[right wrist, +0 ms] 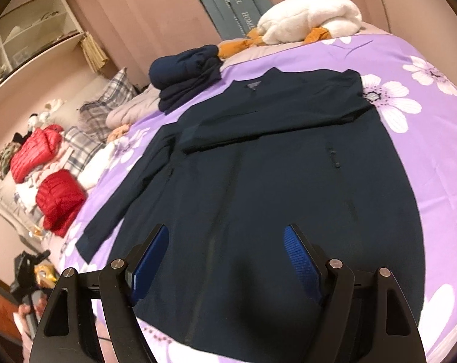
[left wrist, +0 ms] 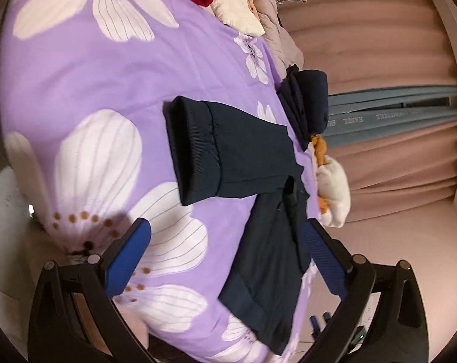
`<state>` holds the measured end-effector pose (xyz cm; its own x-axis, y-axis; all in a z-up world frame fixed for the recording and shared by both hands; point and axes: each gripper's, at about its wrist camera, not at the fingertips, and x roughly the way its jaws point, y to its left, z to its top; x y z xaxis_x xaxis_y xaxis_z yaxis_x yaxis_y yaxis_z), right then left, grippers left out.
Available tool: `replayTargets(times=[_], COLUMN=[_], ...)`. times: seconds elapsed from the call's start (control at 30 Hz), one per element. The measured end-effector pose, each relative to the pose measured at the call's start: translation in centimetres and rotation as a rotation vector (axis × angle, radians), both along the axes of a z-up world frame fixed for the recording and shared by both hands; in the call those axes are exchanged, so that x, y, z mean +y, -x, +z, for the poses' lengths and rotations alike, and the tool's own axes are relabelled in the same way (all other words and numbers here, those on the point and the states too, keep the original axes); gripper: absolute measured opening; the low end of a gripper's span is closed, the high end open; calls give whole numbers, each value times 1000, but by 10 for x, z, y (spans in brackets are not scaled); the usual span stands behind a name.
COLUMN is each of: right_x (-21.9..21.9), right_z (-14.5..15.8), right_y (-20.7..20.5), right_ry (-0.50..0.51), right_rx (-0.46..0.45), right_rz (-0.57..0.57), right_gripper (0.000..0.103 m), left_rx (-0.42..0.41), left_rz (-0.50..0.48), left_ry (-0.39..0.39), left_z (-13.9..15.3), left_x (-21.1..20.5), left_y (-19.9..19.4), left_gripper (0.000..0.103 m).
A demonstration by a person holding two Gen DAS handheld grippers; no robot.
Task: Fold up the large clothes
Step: 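Grasp the other sleeve cuff with the left gripper and lift it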
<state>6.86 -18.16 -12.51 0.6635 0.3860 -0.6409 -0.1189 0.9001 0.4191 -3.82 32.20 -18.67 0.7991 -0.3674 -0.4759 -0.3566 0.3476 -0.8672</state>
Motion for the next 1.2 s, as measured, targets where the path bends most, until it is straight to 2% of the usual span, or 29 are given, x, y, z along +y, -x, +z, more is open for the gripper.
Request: replayTargets(times=[0.2,0.53,0.9,1.07,1.13,1.17,1.2], right_x=[5,-6,2,8,10,10,11], right_z=[-1,-2,-3,-4,-5,-6,-6], right_y=[13,20,16,13,12,11,11], right_ry=[29,13,25,37,42,44,47], right_rx=[5,27,37,47,52,54,56], right_rz=[14,-24,-13,-1,1,3,4], right_gripper=[78,78,78,79,78,78,78], left_rx=[-14,32,5,1,14,25,29], left_rz=[-16,1,32,48,37,33,21], left_ry=[86,100,96,66,18,-4,-14], left_z=[-11,-30,-33,-31,-27,-26,-26], left_x=[2,17,34,34,31,30,29], left_y=[-20,-49,-77,-90,-97,-100,-103], left_gripper=[100,100,101,101,97,86,69])
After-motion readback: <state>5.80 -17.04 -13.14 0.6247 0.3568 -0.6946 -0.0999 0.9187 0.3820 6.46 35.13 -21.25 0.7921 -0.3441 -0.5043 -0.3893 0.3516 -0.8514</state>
